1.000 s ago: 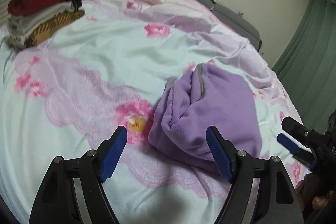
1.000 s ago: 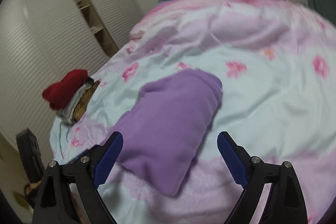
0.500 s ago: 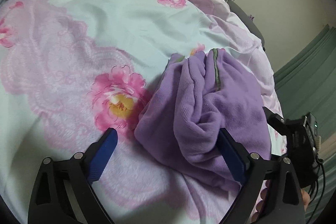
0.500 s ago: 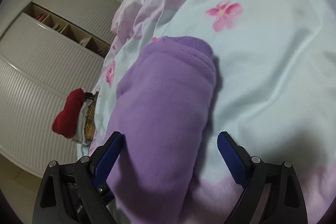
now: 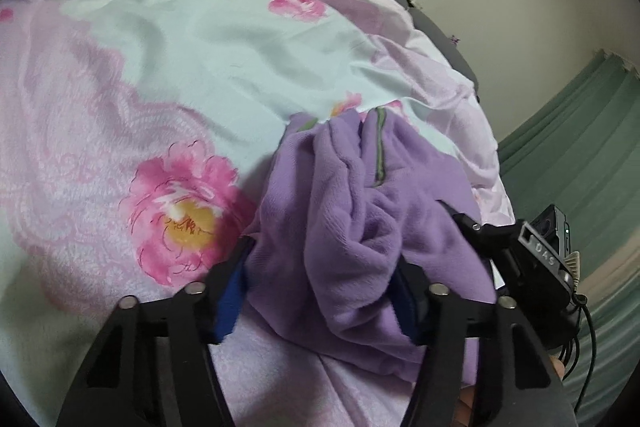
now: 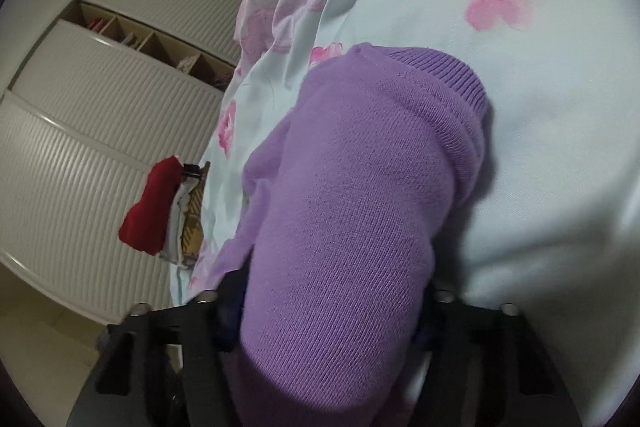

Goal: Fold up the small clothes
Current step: 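Grasp the folded lilac bundle with the left tool and lift it, then carry the bundle with the left tool onto the red-topped clothes stack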

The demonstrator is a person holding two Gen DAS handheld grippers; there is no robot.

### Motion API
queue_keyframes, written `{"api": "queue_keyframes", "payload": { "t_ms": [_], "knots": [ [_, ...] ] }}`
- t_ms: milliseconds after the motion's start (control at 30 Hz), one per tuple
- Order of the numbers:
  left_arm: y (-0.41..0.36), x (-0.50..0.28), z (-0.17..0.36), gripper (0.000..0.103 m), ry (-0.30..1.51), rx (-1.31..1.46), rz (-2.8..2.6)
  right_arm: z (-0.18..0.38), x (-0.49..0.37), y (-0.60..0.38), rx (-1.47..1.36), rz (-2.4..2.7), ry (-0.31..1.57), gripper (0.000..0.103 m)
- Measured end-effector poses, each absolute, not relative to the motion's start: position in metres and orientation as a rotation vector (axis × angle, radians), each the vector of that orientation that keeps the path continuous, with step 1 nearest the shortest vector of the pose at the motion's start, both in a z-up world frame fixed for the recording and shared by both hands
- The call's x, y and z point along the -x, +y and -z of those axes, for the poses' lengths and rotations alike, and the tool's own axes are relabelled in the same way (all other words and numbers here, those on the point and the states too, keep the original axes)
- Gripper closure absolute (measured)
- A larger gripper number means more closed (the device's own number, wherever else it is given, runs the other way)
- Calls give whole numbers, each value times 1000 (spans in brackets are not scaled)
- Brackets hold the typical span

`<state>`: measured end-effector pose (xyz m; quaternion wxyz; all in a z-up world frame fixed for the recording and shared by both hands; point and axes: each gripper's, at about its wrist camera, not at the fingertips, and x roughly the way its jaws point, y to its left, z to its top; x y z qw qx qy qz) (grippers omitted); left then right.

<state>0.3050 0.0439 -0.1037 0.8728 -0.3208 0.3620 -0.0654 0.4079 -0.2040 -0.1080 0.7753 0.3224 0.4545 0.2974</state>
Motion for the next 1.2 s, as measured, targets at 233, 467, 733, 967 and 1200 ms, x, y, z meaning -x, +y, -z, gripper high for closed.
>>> {"api": "queue_keyframes", "payload": {
  "t_ms": [233, 467, 733, 967, 1200],
  "knots": [
    [54, -292, 83, 52, 736, 665, 147, 72, -390, -190, -619, -619, 925, 57],
    [66, -273, 50, 52, 689, 642, 150, 31, -365, -174, -556, -623, 860, 57],
    [95, -243, 10, 52, 621, 628, 140, -8, -344, -146, -530, -671, 798, 58],
    [131, -221, -20, 52, 584, 614, 100, -31, -338, -105, -530, -733, 773, 58],
    [182, -207, -44, 52, 537, 614, 45, -47, -343, -52, -515, -811, 761, 58]
  ]
}}
